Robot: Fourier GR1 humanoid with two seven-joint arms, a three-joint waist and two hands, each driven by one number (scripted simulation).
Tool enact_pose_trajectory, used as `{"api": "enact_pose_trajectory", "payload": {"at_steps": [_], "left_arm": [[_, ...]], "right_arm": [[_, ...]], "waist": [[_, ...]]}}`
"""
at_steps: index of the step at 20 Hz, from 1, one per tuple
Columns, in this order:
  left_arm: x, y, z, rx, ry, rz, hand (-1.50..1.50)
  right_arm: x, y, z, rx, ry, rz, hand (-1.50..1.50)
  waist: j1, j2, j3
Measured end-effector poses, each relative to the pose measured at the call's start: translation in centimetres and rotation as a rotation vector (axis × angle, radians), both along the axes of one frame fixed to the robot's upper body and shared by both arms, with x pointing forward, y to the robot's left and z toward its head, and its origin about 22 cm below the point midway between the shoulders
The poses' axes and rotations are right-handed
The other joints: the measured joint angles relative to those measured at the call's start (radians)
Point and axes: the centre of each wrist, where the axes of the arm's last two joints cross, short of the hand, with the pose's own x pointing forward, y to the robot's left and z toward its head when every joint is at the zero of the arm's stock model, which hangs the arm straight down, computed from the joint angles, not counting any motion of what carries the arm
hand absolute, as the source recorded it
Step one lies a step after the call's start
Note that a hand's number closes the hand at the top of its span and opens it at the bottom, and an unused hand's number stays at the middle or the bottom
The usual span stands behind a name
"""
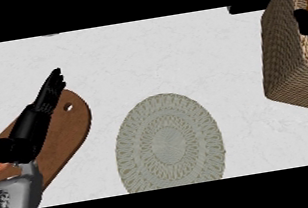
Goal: Pick the squash from the placemat and place it in the basket
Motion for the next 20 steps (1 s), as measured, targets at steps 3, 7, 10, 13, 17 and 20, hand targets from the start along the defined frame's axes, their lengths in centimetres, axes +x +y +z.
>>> {"api": "enact_pose_trajectory", "payload": {"at_steps": [3,7,10,13,17,20], "left_arm": [[-0.1,0.4,-0.4,0.001,-0.009,-0.001,0.00],[-0.6,0.2,-0.6,0.001,-0.002,-0.009,0.00],[-0.6,-0.4,-0.9,-0.005,0.001,-0.007,0.00],[-0.3,-0.7,-0.4,-0.003,-0.005,-0.006,0.00],[0.3,-0.5,0.1,-0.003,-0.002,-0.008,0.00],[0.4,-0.4,0.2,-0.001,-0.005,-0.007,0.00]], "right_arm": [[1.8,-2.2,0.3,0.010,-0.024,-0.054,1.50],[3.7,-4.9,1.0,0.020,-0.025,-0.110,1.50],[4.9,-6.9,0.1,0.024,-0.005,-0.129,1.50],[5.3,-9.2,-1.1,0.029,0.015,-0.130,1.50],[6.5,-11.7,-3.2,0.021,0.042,-0.128,1.50],[7.1,-13.3,-5.1,0.018,0.021,-0.143,1.50]], "waist": [[0.001,0.001,0.000],[0.001,0.000,0.000],[0.000,0.000,0.000],[-0.002,0.000,0.000],[-0.001,0.000,0.000],[0.000,0.001,0.001]]}}
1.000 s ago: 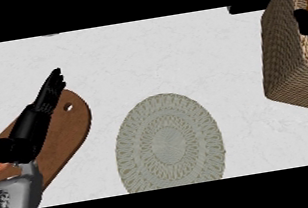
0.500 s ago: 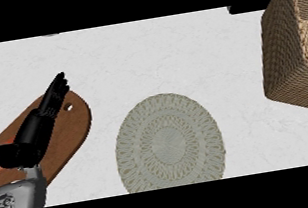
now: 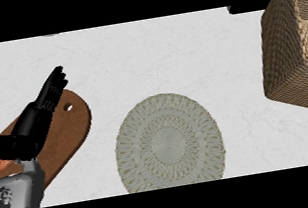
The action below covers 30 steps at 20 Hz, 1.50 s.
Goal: Pick the squash from the placemat and place it in the basket
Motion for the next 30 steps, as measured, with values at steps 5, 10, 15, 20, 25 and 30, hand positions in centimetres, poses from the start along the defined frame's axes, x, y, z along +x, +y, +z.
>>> {"api": "enact_pose_trajectory", "payload": {"at_steps": [5,10,15,20,25,30], "left_arm": [[-0.1,0.5,-0.3,-0.002,0.002,-0.004,0.00],[-0.4,0.2,0.1,-0.004,0.000,-0.002,0.00],[-0.6,0.2,0.2,-0.005,0.001,-0.003,0.00],[-0.8,0.0,-0.5,-0.004,-0.001,-0.002,0.00],[-1.1,0.4,-0.3,-0.004,0.001,0.003,0.00],[-0.9,0.3,-0.1,-0.003,0.006,0.004,0.00]], "right_arm": [[1.0,-2.5,-2.5,-0.053,-0.037,-0.027,1.50],[1.4,-4.2,-4.4,-0.032,-0.113,-0.093,-1.50],[2.2,-6.0,-5.2,-0.012,-0.153,-0.097,-1.50],[2.6,-6.5,-4.9,-0.030,-0.172,-0.071,-1.50],[2.6,-7.1,-3.0,0.036,-0.250,-0.033,-1.50],[1.9,-9.0,-1.2,0.165,-0.313,-0.063,-1.50]], "waist": [[0.003,0.001,0.000],[0.004,0.001,0.001],[0.006,0.001,0.000],[0.004,0.000,0.000],[0.002,-0.001,0.000],[0.000,-0.001,0.000]]}}
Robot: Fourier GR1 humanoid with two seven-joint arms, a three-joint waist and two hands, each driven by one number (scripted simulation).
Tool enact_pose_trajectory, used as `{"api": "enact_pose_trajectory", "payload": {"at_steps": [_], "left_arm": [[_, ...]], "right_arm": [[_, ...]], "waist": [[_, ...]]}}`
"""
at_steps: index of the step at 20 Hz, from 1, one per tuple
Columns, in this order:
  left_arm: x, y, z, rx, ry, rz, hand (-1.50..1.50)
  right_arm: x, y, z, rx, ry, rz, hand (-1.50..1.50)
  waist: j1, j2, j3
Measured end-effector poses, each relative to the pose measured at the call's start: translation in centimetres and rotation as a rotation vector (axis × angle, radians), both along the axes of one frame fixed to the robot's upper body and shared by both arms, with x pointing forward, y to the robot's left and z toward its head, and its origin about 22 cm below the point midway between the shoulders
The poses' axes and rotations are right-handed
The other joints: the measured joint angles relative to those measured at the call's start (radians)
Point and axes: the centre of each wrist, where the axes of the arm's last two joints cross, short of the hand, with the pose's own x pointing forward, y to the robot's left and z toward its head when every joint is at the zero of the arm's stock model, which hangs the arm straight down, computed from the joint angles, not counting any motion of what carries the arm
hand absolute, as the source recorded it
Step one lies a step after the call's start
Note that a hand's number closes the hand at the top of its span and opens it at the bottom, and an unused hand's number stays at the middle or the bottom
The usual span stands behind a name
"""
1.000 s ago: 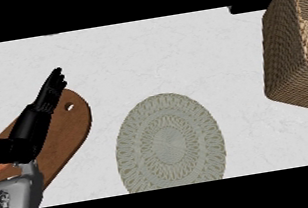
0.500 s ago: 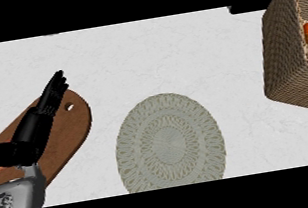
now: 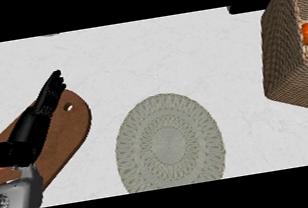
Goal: Pick the squash from the placemat and place it in the basket
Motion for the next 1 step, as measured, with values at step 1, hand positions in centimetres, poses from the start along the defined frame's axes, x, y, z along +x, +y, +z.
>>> {"api": "enact_pose_trajectory", "payload": {"at_steps": [1], "left_arm": [[0.18,0.05,0.00,0.003,0.000,0.002,0.00]], "right_arm": [[-0.51,-0.84,0.57,0.031,-0.006,0.000,-1.50]], "waist": [[-0.002,0.000,0.000]]}}
